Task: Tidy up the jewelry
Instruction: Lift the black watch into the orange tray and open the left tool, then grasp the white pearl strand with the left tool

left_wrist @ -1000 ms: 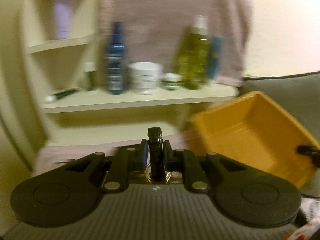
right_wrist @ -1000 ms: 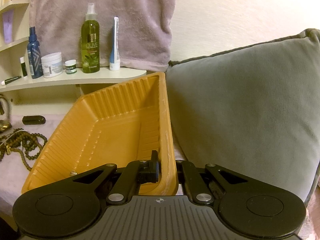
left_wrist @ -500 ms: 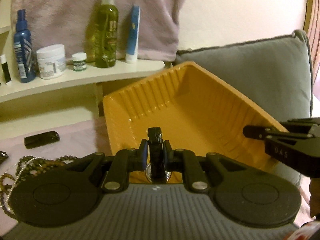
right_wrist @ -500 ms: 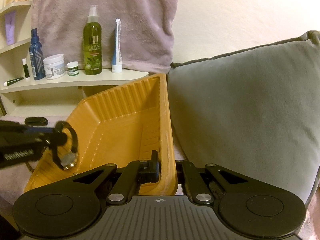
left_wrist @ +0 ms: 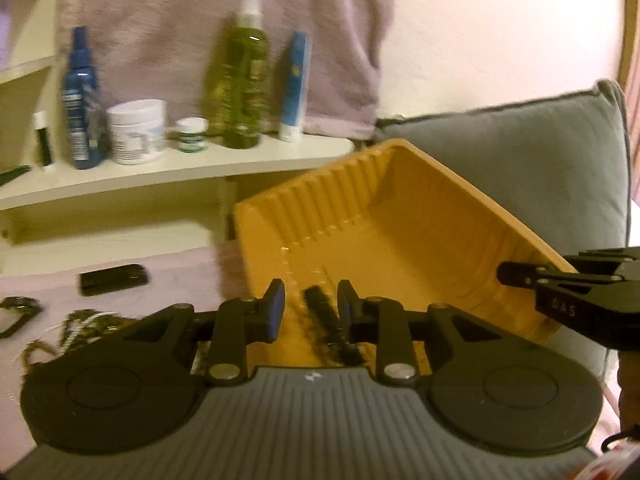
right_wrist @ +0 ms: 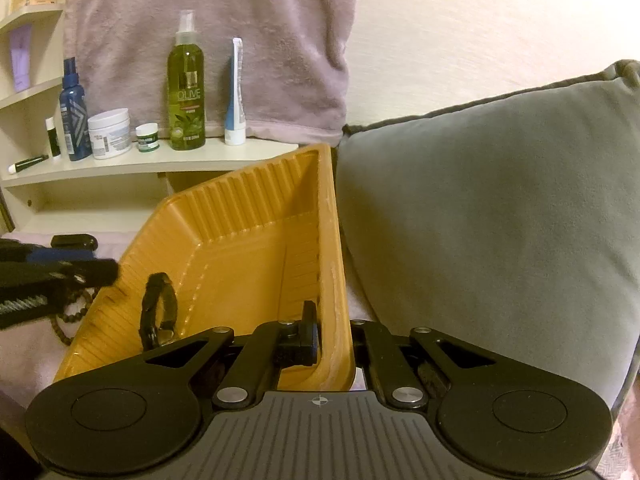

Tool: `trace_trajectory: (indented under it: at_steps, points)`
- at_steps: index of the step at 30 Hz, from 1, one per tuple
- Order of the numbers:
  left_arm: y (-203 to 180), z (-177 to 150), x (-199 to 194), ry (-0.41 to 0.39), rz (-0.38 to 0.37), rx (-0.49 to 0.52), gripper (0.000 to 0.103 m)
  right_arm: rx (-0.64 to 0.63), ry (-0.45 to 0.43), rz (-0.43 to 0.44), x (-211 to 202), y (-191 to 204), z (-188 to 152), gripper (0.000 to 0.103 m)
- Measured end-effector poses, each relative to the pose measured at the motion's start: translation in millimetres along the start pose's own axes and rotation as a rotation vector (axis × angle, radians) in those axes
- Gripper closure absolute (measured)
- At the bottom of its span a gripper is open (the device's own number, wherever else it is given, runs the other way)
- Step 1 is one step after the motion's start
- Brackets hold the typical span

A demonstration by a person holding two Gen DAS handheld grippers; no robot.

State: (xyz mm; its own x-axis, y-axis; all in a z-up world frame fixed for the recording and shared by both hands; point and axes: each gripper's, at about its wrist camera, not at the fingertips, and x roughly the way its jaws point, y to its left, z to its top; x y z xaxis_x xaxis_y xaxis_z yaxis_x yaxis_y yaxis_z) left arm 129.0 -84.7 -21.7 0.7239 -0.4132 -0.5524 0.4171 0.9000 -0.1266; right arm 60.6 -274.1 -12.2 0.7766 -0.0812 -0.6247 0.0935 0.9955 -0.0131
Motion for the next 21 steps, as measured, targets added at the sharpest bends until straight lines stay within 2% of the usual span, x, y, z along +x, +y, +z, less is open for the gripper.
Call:
trace_trajectory:
  at_steps: [3, 9, 14, 21]
  points:
    - [15, -4, -10, -0.008, 0.05, -0.009, 0.077, -0.001, 0.0, 0.001, 0, 0, 0, 0.099]
    - [50, -27, -31, -0.002, 0.211, -0.022, 0.075, -0.001, 0.001, 0.001, 0, 0, 0, 0.099]
    - [87, -54, -39, 0.065, 0.321, -0.063, 0.075, -0.004, 0.003, -0.003, 1, 1, -1, 0.099]
    - [118, -77, -44, 0.101, 0.413, -0.096, 0.075, -0.007, 0.007, -0.004, 4, 0, -2, 0.099]
